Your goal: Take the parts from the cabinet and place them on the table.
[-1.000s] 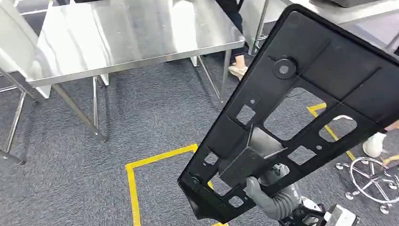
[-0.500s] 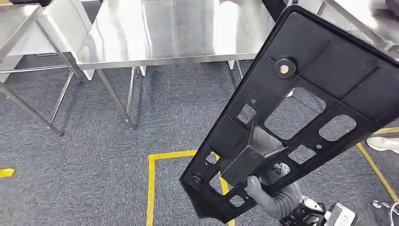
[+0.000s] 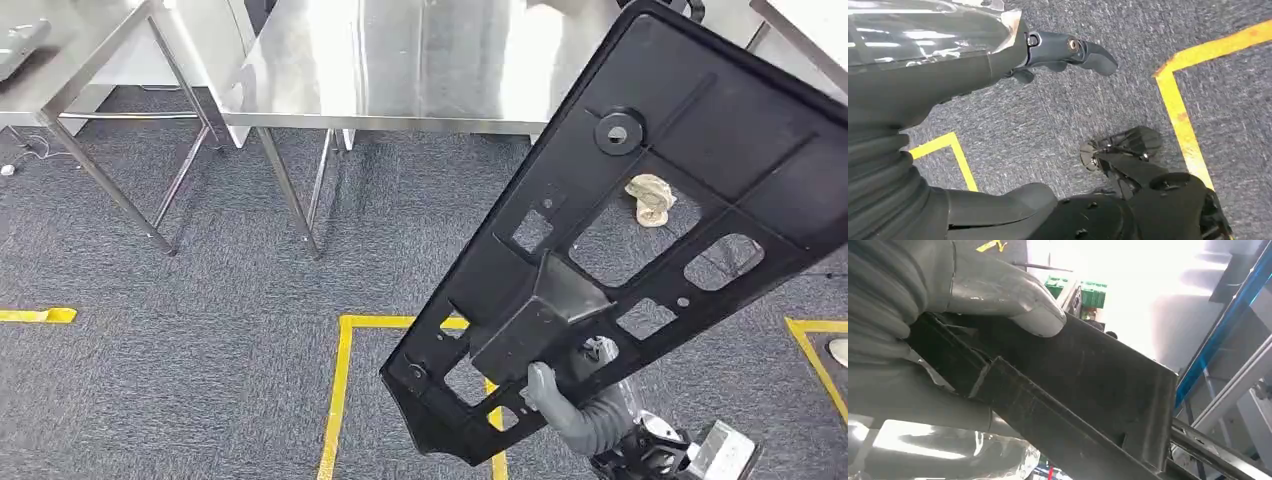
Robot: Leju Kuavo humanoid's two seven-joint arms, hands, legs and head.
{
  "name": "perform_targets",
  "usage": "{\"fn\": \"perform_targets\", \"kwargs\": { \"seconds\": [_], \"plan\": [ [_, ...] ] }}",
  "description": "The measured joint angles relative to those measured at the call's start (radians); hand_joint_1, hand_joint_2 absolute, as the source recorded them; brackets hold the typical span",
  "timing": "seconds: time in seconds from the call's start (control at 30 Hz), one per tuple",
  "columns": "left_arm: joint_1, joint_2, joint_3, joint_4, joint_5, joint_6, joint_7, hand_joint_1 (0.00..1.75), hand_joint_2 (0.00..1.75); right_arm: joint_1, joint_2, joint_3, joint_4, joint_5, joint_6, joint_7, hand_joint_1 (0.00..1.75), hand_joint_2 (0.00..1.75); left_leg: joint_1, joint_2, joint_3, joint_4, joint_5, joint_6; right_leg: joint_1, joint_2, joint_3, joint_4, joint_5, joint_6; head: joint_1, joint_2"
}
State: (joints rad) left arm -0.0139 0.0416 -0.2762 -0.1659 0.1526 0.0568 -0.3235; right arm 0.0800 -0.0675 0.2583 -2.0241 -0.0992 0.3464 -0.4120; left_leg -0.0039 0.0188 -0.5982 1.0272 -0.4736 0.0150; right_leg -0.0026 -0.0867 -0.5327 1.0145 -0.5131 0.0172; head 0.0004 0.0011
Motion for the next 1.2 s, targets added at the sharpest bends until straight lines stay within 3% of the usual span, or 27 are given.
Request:
{"fn": "perform_targets", "kwargs": {
  "seconds": [0.07,0.1,0.17,0.23,0.3,0.37,0.4,0.43,0.47,0.5,0.57,0.6,0.67,0.7,0.73,0.77,0.8,0.87,0.9,0.93,0.97,1.0,1.03,1.07,1.1,1.13,1.2],
  "plan": [
    [0.000,-0.001,0.000,0.000,0.001,0.000,0.000,0.00,1.75,0.000,0.000,0.000,0.000,-0.001,-0.001,0.000,1.75,1.75,0.014,-0.007,0.011,-0.018,0.012,0.016,0.004,0.008,-0.006,0.006,-0.006,0.012,-0.001,0.000],
    [0.000,-0.002,0.000,0.000,0.002,0.000,0.000,0.00,1.75,0.001,0.000,-0.001,0.000,-0.001,-0.002,0.000,1.75,1.75,0.012,-0.007,0.014,-0.021,0.013,0.020,-0.001,0.043,-0.014,0.033,-0.023,0.012,0.004,0.000],
    [-0.003,0.000,0.000,0.000,0.003,0.000,0.000,0.00,1.75,0.003,0.000,-0.002,0.000,-0.002,-0.002,-0.001,1.75,1.75,0.014,-0.015,0.012,-0.021,0.014,0.024,-0.003,0.076,-0.084,0.178,-0.088,0.002,0.008,0.000],
    [-0.003,-0.002,0.000,0.000,0.003,0.000,0.000,0.00,1.75,0.009,0.000,-0.002,0.003,-0.002,-0.002,0.000,1.75,1.75,0.014,-0.027,0.010,-0.020,0.014,0.024,-0.005,0.080,-0.155,0.316,-0.128,0.007,0.007,0.000],
    [-0.002,-0.002,0.000,0.000,0.003,0.000,0.000,0.00,1.75,0.010,0.000,-0.002,0.004,-0.002,-0.002,0.000,1.75,1.75,0.015,-0.038,0.012,-0.019,0.014,0.023,-0.010,0.081,-0.141,0.270,-0.093,0.026,0.008,0.000],
    [-0.002,-0.004,0.000,0.000,0.003,-0.001,0.000,0.00,1.75,0.010,0.000,-0.002,0.004,-0.002,-0.002,0.000,1.75,1.75,0.017,-0.048,0.017,-0.018,0.011,0.018,-0.018,0.082,-0.056,0.087,-0.013,0.050,0.008,0.000],
    [-0.002,-0.003,0.000,0.000,0.003,-0.002,0.000,0.00,1.75,0.010,0.000,-0.002,0.005,-0.002,-0.002,0.000,1.75,1.75,0.015,-0.052,0.017,-0.016,0.010,0.012,-0.023,0.087,-0.022,0.008,0.009,0.053,0.010,0.000],
    [-0.002,-0.003,0.000,0.000,0.003,-0.002,0.000,0.00,1.75,0.010,0.001,-0.002,0.005,0.000,-0.003,0.000,1.75,1.75,0.007,-0.057,0.015,-0.010,0.005,0.005,-0.017,0.089,-0.022,0.002,0.014,0.041,0.010,0.000],
    [-0.002,-0.001,0.000,0.000,0.003,-0.002,0.000,0.00,1.75,0.010,0.001,-0.003,0.005,0.001,-0.003,0.000,1.75,1.75,0.007,-0.057,0.012,-0.008,0.002,0.009,-0.026,0.088,-0.017,0.000,0.019,0.032,0.006,0.000],
    [-0.001,-0.001,0.000,0.000,0.003,-0.003,0.000,0.00,1.75,0.011,0.002,-0.003,0.005,0.004,-0.003,0.001,1.75,1.75,0.007,-0.056,0.012,-0.008,0.005,0.025,-0.024,0.088,-0.018,0.000,0.018,0.033,0.006,0.000],
    [-0.001,-0.001,0.000,0.000,0.003,-0.004,0.000,0.00,1.75,0.010,0.003,-0.004,0.005,0.010,-0.005,0.002,1.75,1.75,0.010,-0.055,0.011,-0.009,0.005,0.029,-0.035,0.090,-0.016,-0.011,0.021,0.030,0.006,0.000],
    [-0.001,0.003,0.000,0.000,0.003,-0.004,0.000,0.00,1.75,0.010,0.006,-0.004,0.004,0.011,-0.006,0.002,1.75,1.75,0.006,-0.051,0.019,-0.021,0.007,0.028,-0.034,0.090,-0.009,-0.024,0.025,0.036,0.008,0.000],
    [-0.001,0.008,0.000,0.000,0.005,-0.003,-0.002,0.00,1.75,0.012,0.008,-0.005,0.005,0.012,-0.007,0.003,1.75,1.75,-0.004,-0.050,0.068,-0.098,0.020,0.047,-0.033,0.082,0.012,-0.023,0.066,0.063,0.007,0.000],
    [-0.001,0.007,0.000,0.000,0.005,-0.003,-0.002,0.00,1.75,0.013,0.008,-0.005,0.004,0.013,-0.007,0.005,1.75,1.75,0.003,-0.052,0.103,-0.136,0.034,0.060,-0.030,0.082,0.013,-0.032,0.055,0.057,0.000,0.000],
    [0.000,0.003,0.000,0.000,0.005,-0.004,-0.002,0.00,1.75,0.013,0.008,-0.005,0.005,0.013,-0.007,0.005,1.75,1.75,0.006,-0.047,0.119,-0.158,0.039,0.060,-0.028,0.085,0.020,-0.018,0.041,0.045,-0.002,0.000],
    [0.000,0.005,0.001,0.000,0.005,-0.003,-0.002,0.00,1.75,0.009,0.008,-0.006,0.004,0.013,-0.008,0.004,1.75,1.75,0.013,-0.046,0.121,-0.163,0.041,0.061,-0.025,0.089,-0.002,0.026,0.012,0.028,0.001,0.000],
    [-0.001,0.005,0.001,0.000,0.006,-0.005,-0.002,0.00,1.75,0.009,0.008,-0.006,0.004,0.013,-0.008,0.004,1.75,1.75,0.019,-0.045,0.121,-0.163,0.041,0.055,-0.027,0.090,-0.039,0.094,-0.021,0.030,0.004,0.000],
    [0.000,-0.003,0.001,0.000,0.006,-0.006,-0.002,0.00,1.75,0.021,0.007,-0.010,0.005,0.015,-0.011,0.005,1.75,1.75,0.033,-0.045,0.121,-0.162,0.037,0.040,-0.040,0.089,-0.105,0.207,-0.061,0.059,0.003,0.000],
    [0.004,-0.008,0.001,0.000,0.006,-0.007,-0.002,0.00,1.75,0.023,0.006,-0.010,0.005,0.015,-0.012,0.006,1.75,1.75,0.045,-0.047,0.123,-0.159,0.032,0.024,-0.049,0.089,-0.114,0.213,-0.058,0.077,0.003,0.000],
    [0.006,-0.011,0.001,0.000,0.006,-0.007,-0.002,0.00,1.75,0.023,0.006,-0.010,0.005,0.015,-0.013,0.006,1.75,1.75,0.061,-0.049,0.127,-0.154,0.026,0.006,-0.062,0.089,-0.097,0.168,-0.031,0.111,0.003,0.000],
    [0.008,-0.013,0.001,0.000,0.006,-0.008,-0.002,0.00,1.75,0.023,0.006,-0.011,0.005,0.015,-0.013,0.006,1.75,1.75,0.079,-0.053,0.128,-0.142,0.016,-0.012,-0.076,0.089,-0.063,0.095,0.005,0.133,0.003,0.000],
    [0.008,-0.014,0.001,0.000,0.006,-0.008,-0.002,0.00,1.75,0.023,0.007,-0.011,0.005,0.016,-0.014,0.006,1.75,1.75,0.094,-0.057,0.124,-0.117,-0.002,-0.039,-0.096,0.089,-0.023,0.007,0.048,0.166,0.005,0.000],
    [0.008,-0.009,0.001,0.000,0.006,-0.007,-0.002,0.00,1.75,0.026,0.006,-0.012,0.006,0.017,-0.014,0.006,1.75,1.75,0.094,-0.058,0.112,-0.090,-0.021,-0.065,-0.094,0.106,-0.030,0.022,0.031,0.182,0.008,0.000],
    [0.008,0.000,0.000,0.000,0.005,-0.005,0.000,0.00,1.75,0.026,0.008,-0.012,0.008,0.019,-0.015,0.009,1.75,1.75,0.105,-0.060,0.102,-0.052,-0.042,-0.082,-0.084,0.102,-0.052,0.030,-0.031,0.127,0.038,0.000],
    [0.006,-0.003,0.000,-0.001,0.004,-0.003,-0.002,0.00,1.75,0.033,0.006,-0.013,0.008,0.022,-0.015,0.010,1.75,1.75,0.101,-0.062,0.091,-0.041,-0.056,-0.091,-0.098,0.097,-0.052,0.063,-0.027,0.092,0.031,0.000],
    [0.011,-0.005,0.000,-0.001,0.003,-0.003,0.000,0.00,1.75,0.040,0.008,-0.016,0.008,0.022,-0.017,0.011,1.75,1.75,0.105,-0.062,0.096,-0.032,-0.063,-0.101,-0.092,0.095,-0.065,0.085,-0.030,0.074,0.011,0.000],
    [0.009,-0.004,0.000,-0.001,0.003,-0.003,0.000,0.00,1.75,0.038,0.008,-0.019,0.006,0.026,-0.017,0.010,1.75,1.75,0.105,-0.052,0.089,-0.026,-0.068,-0.114,-0.086,0.104,-0.044,0.103,-0.044,0.055,0.002,0.000]
  ]
}}
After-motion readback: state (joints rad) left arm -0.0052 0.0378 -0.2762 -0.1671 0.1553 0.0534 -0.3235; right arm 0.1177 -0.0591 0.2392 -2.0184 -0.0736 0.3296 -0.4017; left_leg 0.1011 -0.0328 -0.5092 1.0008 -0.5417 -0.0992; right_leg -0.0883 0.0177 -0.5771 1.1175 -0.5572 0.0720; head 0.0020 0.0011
